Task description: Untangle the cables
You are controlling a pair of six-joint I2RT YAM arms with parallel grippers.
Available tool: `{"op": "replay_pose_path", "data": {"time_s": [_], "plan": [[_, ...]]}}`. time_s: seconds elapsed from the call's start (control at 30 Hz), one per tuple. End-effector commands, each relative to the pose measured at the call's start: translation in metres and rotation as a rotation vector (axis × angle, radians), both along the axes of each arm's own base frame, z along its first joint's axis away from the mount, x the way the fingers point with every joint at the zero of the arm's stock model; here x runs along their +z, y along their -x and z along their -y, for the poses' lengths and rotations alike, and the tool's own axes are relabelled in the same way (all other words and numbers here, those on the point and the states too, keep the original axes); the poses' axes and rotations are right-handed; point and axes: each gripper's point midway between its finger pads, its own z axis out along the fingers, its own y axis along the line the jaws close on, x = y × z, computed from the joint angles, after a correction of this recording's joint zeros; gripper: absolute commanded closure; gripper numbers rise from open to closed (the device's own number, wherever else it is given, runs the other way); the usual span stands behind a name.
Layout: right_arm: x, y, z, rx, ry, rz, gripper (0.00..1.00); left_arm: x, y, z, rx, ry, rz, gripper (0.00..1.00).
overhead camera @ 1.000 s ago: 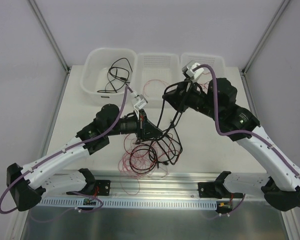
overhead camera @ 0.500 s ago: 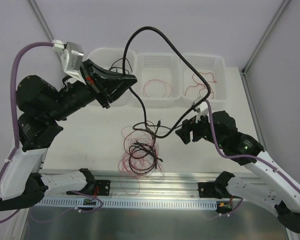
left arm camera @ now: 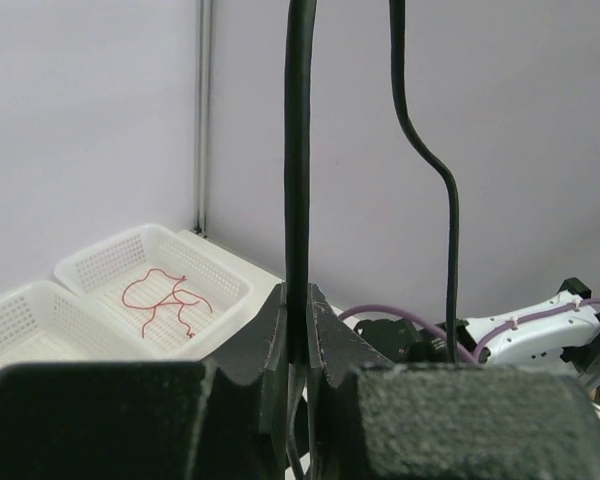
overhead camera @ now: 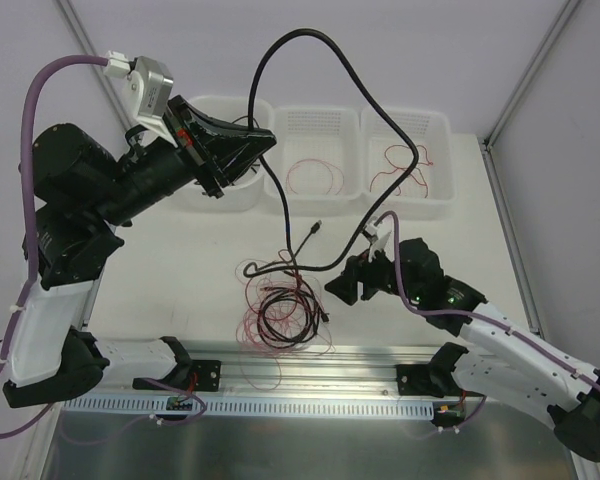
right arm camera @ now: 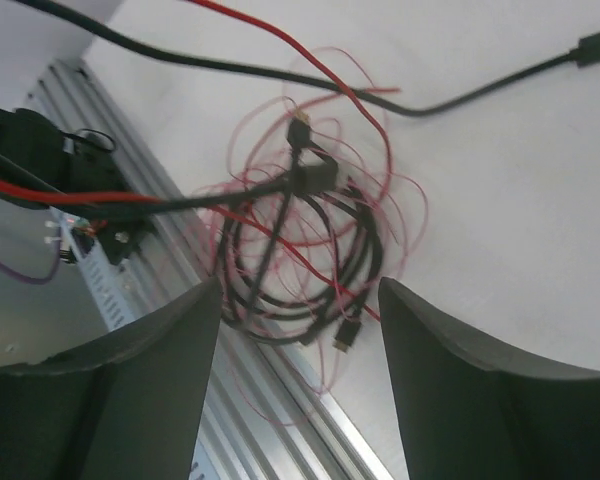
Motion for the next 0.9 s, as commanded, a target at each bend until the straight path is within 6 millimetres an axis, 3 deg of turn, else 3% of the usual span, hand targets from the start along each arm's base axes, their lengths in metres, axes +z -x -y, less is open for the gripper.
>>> {"op": "replay_pose_path", "data": {"time_s": [0.0, 0.27, 0.37, 0.53, 0.6, 0.87], "plan": [[0.074, 0.005, -0.038, 0.147, -0.247, 0.122, 0.34, 0.027, 0.009, -0.017, 0.026, 0.074, 0.072, 1.0], [0.126, 0.023, -0.052, 0.267, -0.326, 0.218, 0.34, 0.011, 0.002, -0.013, 0.04, 0.045, 0.045, 1.0], [0.134, 0.032, -0.062, 0.327, -0.32, 0.22, 0.35, 0.008, -0.001, -0.011, 0.048, 0.038, 0.039, 1.0], [0.116, 0.041, -0.083, 0.396, -0.286, 0.175, 0.39, 0.002, -0.002, -0.009, 0.042, 0.03, 0.027, 1.0], [0.118, 0.04, -0.087, 0.395, -0.303, 0.183, 0.4, -0.002, -0.002, -0.009, 0.039, 0.026, 0.015, 1.0], [0.103, 0.016, -0.104, 0.328, -0.281, 0.18, 0.57, -0.02, -0.002, -0.007, 0.035, 0.005, -0.023, 1.0]]}}
